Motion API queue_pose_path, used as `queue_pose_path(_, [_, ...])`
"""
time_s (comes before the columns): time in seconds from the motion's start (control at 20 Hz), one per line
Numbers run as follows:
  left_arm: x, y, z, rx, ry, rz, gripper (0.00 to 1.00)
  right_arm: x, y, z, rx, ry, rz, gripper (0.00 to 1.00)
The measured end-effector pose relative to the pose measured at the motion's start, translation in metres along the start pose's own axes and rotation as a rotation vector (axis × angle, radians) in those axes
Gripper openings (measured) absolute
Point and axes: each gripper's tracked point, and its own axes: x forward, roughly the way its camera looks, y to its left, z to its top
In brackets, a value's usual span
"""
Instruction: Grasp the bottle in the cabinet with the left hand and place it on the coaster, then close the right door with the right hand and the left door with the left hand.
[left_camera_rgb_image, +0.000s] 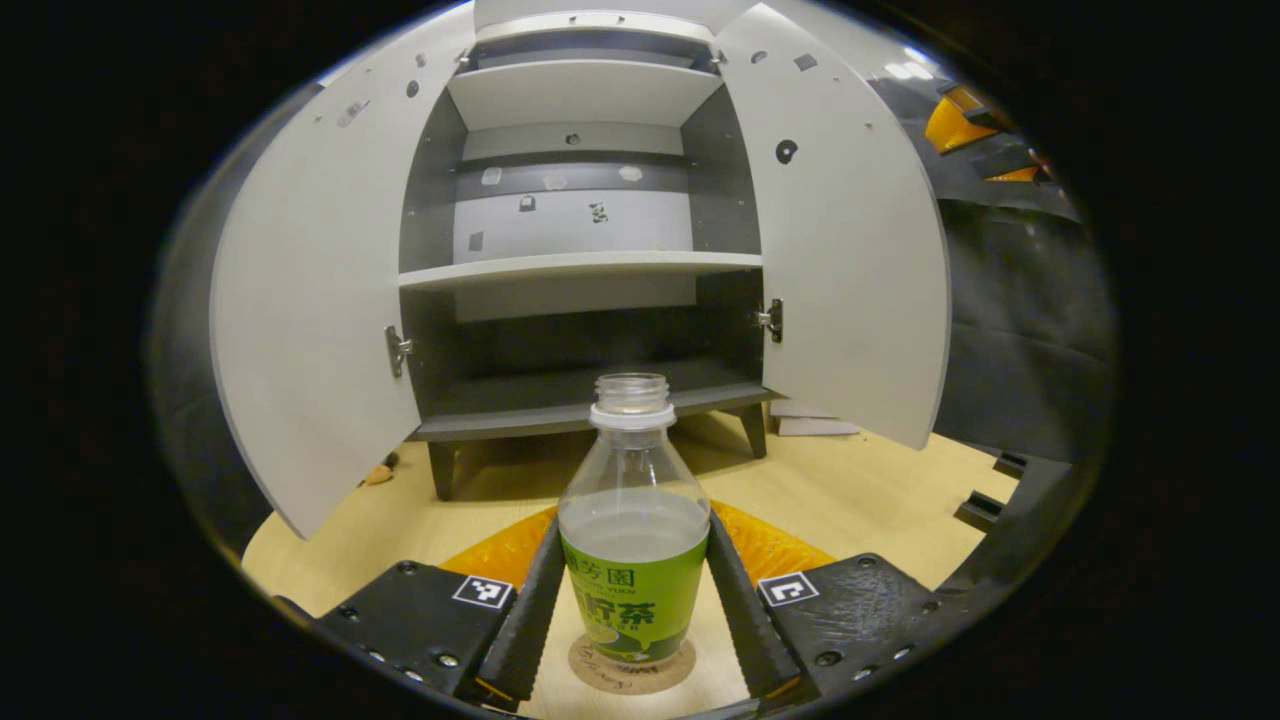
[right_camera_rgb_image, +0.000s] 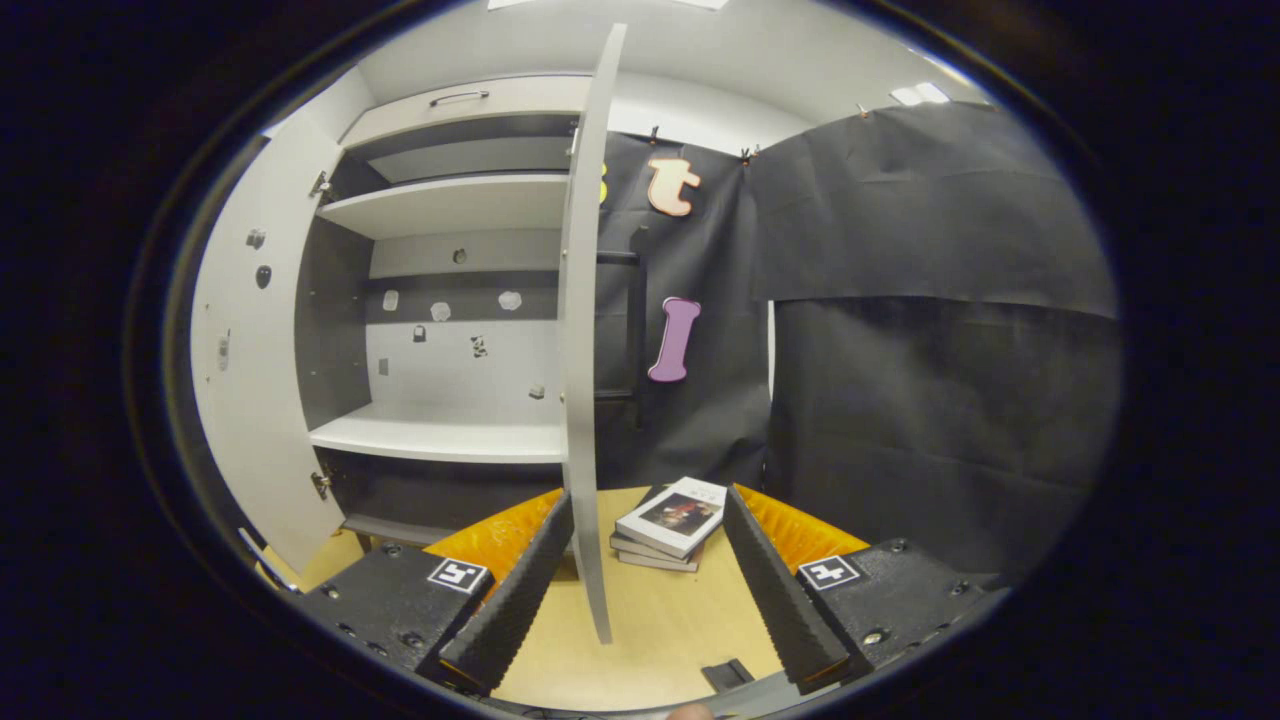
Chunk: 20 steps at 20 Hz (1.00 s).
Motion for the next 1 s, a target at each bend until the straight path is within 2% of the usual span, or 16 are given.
queue_pose_path(0.05, [0.000, 0.002, -0.005, 0.003, 0.009, 0.004, 0.70, 0.001, 0.000, -0.001, 0.002, 0.001, 0.002, 0.98])
queue_pose_path(0.1, [-0.001, 0.003, -0.009, 0.004, 0.019, 0.010, 0.79, 0.001, 0.001, -0.001, 0.004, 0.003, 0.002, 0.98])
queue_pose_path(0.25, [0.001, 0.010, -0.019, 0.001, 0.040, 0.031, 0.74, 0.003, 0.001, -0.002, 0.011, 0.003, 0.008, 0.98])
queue_pose_path(0.55, [0.005, 0.011, -0.021, -0.020, 0.047, 0.048, 0.74, 0.009, -0.001, 0.000, 0.018, 0.000, 0.025, 0.98])
queue_pose_path(0.6, [0.004, 0.010, -0.018, -0.018, 0.034, 0.048, 0.78, 0.010, -0.003, -0.002, 0.020, 0.008, 0.022, 0.96])
queue_pose_path(0.75, [0.002, 0.009, -0.021, -0.011, 0.057, 0.047, 0.76, 0.008, -0.006, 0.000, 0.033, -0.001, 0.020, 0.96])
queue_pose_path(0.8, [-0.001, 0.009, -0.022, -0.011, 0.066, 0.049, 0.80, 0.009, -0.010, 0.001, 0.036, -0.008, 0.017, 0.96])
queue_pose_path(0.85, [-0.002, 0.010, -0.024, -0.012, 0.078, 0.047, 0.77, 0.010, -0.013, 0.004, 0.041, -0.015, 0.015, 0.96])
queue_pose_path(1.0, [-0.009, 0.010, -0.022, -0.010, 0.095, 0.050, 0.78, 0.014, -0.026, 0.010, 0.060, -0.039, -0.002, 0.98])
